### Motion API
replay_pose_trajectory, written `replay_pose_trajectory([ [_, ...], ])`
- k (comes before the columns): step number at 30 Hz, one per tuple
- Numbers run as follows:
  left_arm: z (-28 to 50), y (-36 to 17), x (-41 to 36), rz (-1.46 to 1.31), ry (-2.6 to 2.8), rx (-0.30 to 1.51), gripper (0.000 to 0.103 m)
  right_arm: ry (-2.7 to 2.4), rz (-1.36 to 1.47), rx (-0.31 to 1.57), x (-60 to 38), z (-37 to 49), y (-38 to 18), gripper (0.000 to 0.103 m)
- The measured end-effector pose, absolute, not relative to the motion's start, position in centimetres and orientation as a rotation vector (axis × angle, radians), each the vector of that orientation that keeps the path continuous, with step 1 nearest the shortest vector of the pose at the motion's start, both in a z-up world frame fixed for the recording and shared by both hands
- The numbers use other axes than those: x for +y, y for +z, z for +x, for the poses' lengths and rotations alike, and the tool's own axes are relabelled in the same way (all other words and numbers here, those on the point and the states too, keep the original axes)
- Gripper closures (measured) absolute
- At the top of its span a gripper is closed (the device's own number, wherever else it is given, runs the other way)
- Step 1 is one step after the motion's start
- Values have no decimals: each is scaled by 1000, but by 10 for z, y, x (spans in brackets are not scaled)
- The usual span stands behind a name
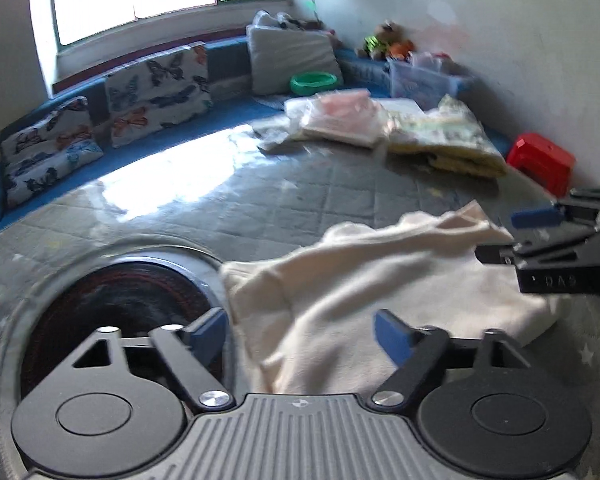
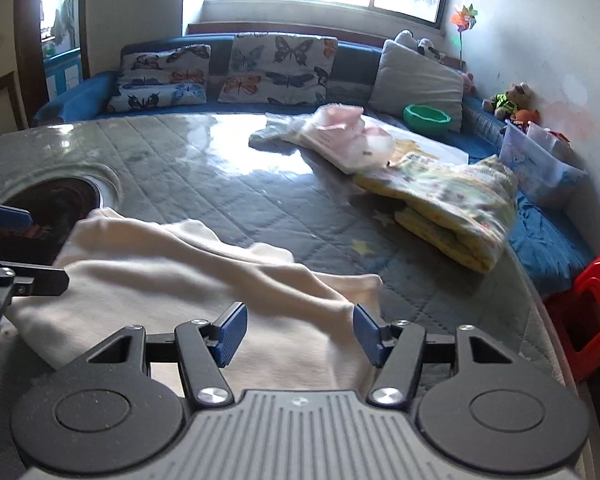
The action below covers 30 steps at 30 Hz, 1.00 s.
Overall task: Fold clothes
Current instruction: 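Grasp the sweatshirt with the left gripper and lift it up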
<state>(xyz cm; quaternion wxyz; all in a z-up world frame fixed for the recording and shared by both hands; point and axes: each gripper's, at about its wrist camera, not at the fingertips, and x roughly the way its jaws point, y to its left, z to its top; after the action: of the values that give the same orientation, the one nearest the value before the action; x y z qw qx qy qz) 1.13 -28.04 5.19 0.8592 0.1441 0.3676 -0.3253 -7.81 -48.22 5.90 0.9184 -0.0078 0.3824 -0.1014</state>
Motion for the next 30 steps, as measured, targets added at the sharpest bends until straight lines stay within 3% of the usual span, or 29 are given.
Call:
replay_pose_trajectory([
  [4, 15, 38, -288, 316, -698, 820, 72, -206, -8, 793, -491, -72, 50, 44],
  [8, 15, 37, -288, 322, -701, 805, 89, -215, -28, 790, -495, -63, 45, 44],
  [10, 16, 40, -287, 317, -701, 793, 98, -209, -24, 796, -497, -58, 42, 50],
  [11, 17, 42, -286, 306, -700, 788, 98, -198, -28, 804, -497, -54, 39, 66],
  [14, 20, 46, -282, 278, -713, 789, 98, -201, -33, 806, -495, -50, 39, 95],
  [21, 20, 50, -276, 259, -723, 773, 99, -169, -54, 662, -486, -70, 80, 97],
  [30, 20, 91, -265, 136, -720, 692, 100, -112, -143, 308, -447, -120, 193, 98],
])
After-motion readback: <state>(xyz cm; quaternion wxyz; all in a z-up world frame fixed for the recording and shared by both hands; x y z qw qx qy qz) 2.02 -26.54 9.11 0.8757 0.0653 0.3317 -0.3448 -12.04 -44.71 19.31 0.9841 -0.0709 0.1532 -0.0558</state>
